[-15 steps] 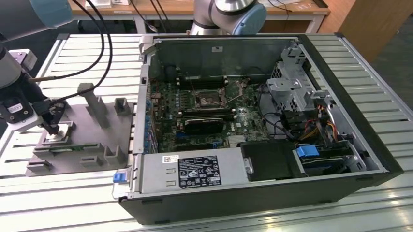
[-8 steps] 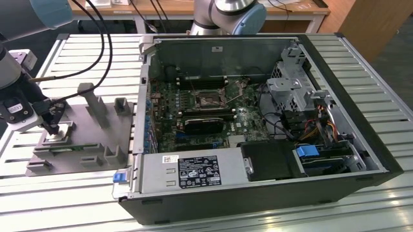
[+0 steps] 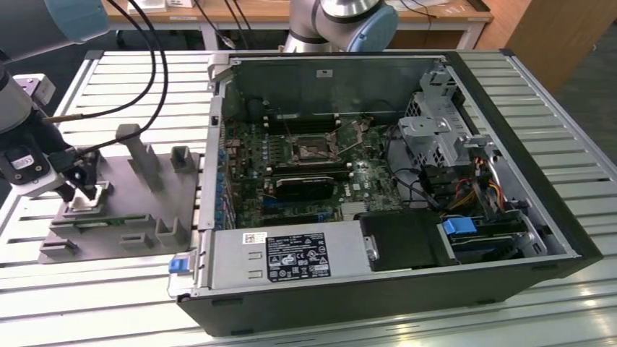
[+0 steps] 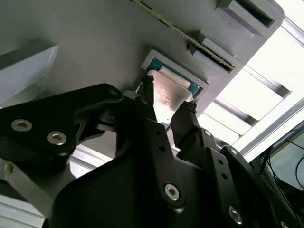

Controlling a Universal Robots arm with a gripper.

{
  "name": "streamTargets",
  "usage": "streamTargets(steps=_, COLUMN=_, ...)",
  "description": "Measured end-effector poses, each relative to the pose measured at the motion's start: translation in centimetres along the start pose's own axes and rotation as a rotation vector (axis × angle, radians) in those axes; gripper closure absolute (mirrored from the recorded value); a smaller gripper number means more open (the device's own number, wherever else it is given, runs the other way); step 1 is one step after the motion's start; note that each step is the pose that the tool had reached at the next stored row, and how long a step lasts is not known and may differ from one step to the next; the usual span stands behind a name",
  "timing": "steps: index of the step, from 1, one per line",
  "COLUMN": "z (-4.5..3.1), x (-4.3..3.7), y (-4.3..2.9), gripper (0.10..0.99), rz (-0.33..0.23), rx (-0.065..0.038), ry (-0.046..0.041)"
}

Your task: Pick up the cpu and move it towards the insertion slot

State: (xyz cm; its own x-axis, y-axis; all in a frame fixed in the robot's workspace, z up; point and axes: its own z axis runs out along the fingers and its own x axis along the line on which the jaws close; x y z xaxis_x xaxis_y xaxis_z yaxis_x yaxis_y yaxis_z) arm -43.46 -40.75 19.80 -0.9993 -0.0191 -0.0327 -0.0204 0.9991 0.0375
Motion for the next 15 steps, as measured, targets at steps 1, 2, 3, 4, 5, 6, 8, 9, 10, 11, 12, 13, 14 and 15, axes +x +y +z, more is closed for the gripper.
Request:
streamTargets(steps=1, z=0.0, x=0.0, y=0.0, gripper=0.678, rz=0.0, rx=0.0, ry=0.0)
streamTargets(steps=2, z=0.0, x=0.0, y=0.0, gripper=0.62, rz=0.0, rx=0.0, ry=0.0)
streamTargets(steps=3, z=0.01, x=0.0, y=0.0, gripper=0.561, rz=0.0, rx=0.0, ry=0.0)
streamTargets(steps=4, z=0.01, x=0.0, y=0.0, gripper=0.561, rz=0.0, rx=0.0, ry=0.0)
streamTargets(steps=5, z=0.01, x=0.0, y=0.0, gripper=0.506, rz=0.0, rx=0.0, ry=0.0)
streamTargets(steps=6, z=0.01, x=0.0, y=0.0, gripper=0.506, rz=0.0, rx=0.0, ry=0.0)
streamTargets(steps=8, z=0.06, x=0.0, y=0.0, gripper=0.439, rz=0.0, rx=0.0, ry=-0.0003)
streamTargets(steps=9, z=0.17, x=0.0, y=0.0, gripper=0.439, rz=0.0, rx=0.0, ry=-0.0005)
streamTargets(steps=10, z=0.28, x=0.01, y=-0.01, gripper=0.439, rz=0.0, rx=0.0, ry=-0.0002)
streamTargets(steps=11, z=0.42, x=0.02, y=-0.02, gripper=0.439, rz=0.0, rx=0.0, ry=0.0)
streamTargets(steps=12, z=0.56, x=0.02, y=-0.02, gripper=0.439, rz=0.0, rx=0.0, ry=0.0)
streamTargets(steps=13, z=0.69, x=0.02, y=-0.03, gripper=0.439, rz=0.0, rx=0.0, ry=-0.0001)
streamTargets(steps=14, z=0.79, x=0.03, y=-0.03, gripper=0.439, rz=0.0, rx=0.0, ry=0.0)
streamTargets(steps=15, z=0.85, x=0.03, y=-0.03, gripper=0.439, rz=0.0, rx=0.0, ry=0.0)
